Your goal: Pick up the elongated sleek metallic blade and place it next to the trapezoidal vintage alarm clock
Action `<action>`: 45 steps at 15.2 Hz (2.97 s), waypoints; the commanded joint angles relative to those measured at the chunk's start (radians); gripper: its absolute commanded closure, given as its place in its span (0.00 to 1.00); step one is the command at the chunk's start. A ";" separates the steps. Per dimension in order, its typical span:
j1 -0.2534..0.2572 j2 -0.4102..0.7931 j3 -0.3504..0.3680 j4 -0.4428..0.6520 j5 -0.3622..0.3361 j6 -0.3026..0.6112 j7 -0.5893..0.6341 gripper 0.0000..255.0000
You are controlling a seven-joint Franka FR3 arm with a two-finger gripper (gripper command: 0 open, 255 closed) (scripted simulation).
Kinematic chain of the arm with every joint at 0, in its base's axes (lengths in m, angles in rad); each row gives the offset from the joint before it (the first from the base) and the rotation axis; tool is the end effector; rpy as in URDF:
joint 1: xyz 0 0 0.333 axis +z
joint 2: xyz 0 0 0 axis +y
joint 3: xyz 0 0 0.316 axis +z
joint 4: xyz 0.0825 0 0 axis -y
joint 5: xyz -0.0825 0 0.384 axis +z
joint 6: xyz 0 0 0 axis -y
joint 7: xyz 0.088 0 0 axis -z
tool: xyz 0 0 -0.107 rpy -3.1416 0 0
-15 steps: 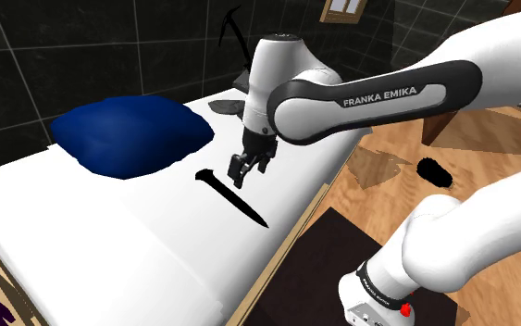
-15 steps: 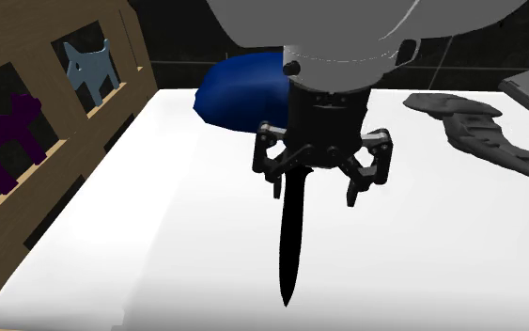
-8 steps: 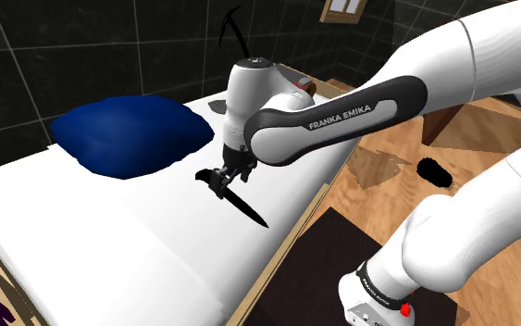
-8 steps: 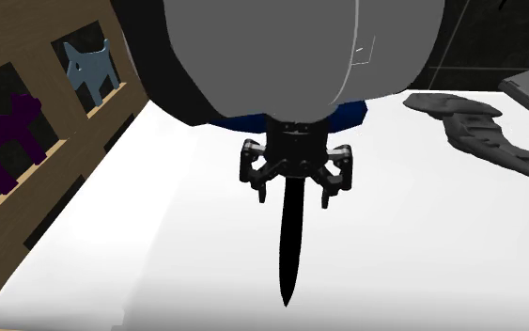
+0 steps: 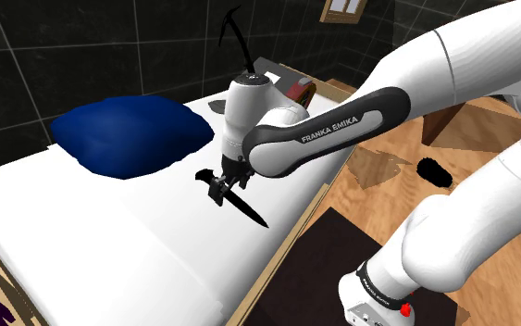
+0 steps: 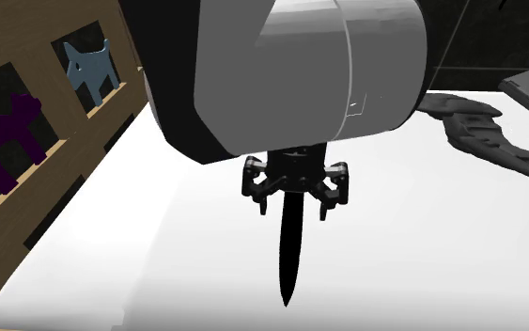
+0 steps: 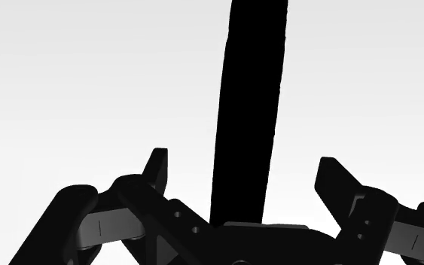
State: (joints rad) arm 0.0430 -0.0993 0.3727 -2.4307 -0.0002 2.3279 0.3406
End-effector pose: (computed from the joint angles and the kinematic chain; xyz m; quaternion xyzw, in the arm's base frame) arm 0.4334 0.1907 0.3402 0.9991 0.0367 0.0019 0.0187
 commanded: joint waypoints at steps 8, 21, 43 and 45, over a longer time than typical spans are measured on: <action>0.000 0.000 0.000 -0.002 0.000 0.003 0.000 1.00; 0.002 -0.063 -0.006 0.040 0.027 -0.099 -0.024 1.00; 0.005 -0.179 -0.034 0.237 0.059 -0.407 -0.060 1.00; 0.004 -0.184 -0.036 0.260 0.059 -0.434 -0.062 1.00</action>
State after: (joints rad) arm 0.0475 -0.2843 0.3373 -2.1857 0.0597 1.9080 0.2784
